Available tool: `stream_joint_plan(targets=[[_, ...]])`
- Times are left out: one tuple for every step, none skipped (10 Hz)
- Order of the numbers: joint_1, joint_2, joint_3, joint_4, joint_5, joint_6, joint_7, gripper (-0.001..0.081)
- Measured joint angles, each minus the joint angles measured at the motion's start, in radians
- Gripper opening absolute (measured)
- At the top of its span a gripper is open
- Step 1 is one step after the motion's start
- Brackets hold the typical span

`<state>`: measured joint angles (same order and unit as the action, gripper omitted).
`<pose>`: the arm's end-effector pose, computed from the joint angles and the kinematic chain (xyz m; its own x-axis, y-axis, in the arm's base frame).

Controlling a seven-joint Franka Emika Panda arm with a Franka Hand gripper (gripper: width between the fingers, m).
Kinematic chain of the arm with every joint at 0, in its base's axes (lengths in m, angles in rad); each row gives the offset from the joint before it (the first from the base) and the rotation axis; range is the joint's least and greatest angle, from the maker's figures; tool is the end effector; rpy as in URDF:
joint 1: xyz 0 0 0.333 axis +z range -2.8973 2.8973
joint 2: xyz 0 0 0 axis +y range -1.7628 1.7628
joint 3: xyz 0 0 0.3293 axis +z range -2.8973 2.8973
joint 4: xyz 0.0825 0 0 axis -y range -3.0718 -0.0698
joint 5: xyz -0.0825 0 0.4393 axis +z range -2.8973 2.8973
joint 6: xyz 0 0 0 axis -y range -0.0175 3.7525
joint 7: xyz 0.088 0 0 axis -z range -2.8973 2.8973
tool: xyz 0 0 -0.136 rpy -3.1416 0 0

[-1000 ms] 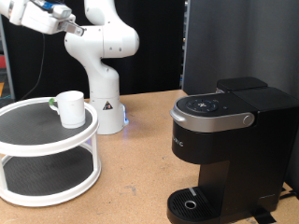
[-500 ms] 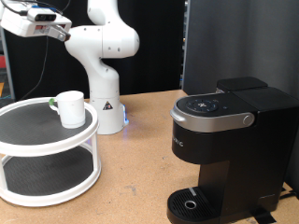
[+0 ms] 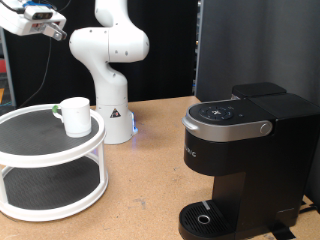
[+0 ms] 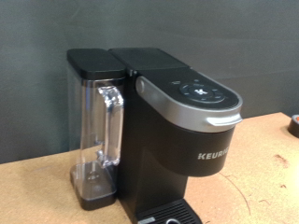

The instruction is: Make a cup of coffee with the keurig machine

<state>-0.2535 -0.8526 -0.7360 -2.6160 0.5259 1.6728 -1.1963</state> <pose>0.2500 -0.2455 0.4497 0.7159 -0.0097 0.6982 0.5121 -0.6725 -0.5344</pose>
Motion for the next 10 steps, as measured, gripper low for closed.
stream_joint_plan(targets=[[-0.002, 0.0, -0.014, 0.009, -0.008, -0.018, 0.0, 0.0007], [-0.003, -0.001, -0.027, 0.015, -0.008, -0.025, 0.0, 0.0007], [-0.005, -0.001, -0.035, 0.018, -0.011, -0.026, 0.0, 0.0007], [-0.006, -0.001, -0.041, 0.019, -0.022, -0.027, -0.001, 0.0007], [-0.006, -0.001, -0.045, 0.019, -0.024, -0.028, -0.006, 0.0007], [-0.006, -0.001, -0.045, 0.019, -0.024, -0.028, -0.009, 0.0007], [-0.006, -0.001, -0.045, 0.018, -0.024, -0.028, -0.008, 0.0007], [-0.006, 0.001, -0.046, 0.013, -0.025, -0.028, -0.008, 0.0007], [-0.006, 0.005, -0.05, 0.006, -0.038, -0.025, -0.018, 0.0007], [-0.006, 0.009, -0.057, -0.004, -0.057, -0.013, -0.037, 0.0007]])
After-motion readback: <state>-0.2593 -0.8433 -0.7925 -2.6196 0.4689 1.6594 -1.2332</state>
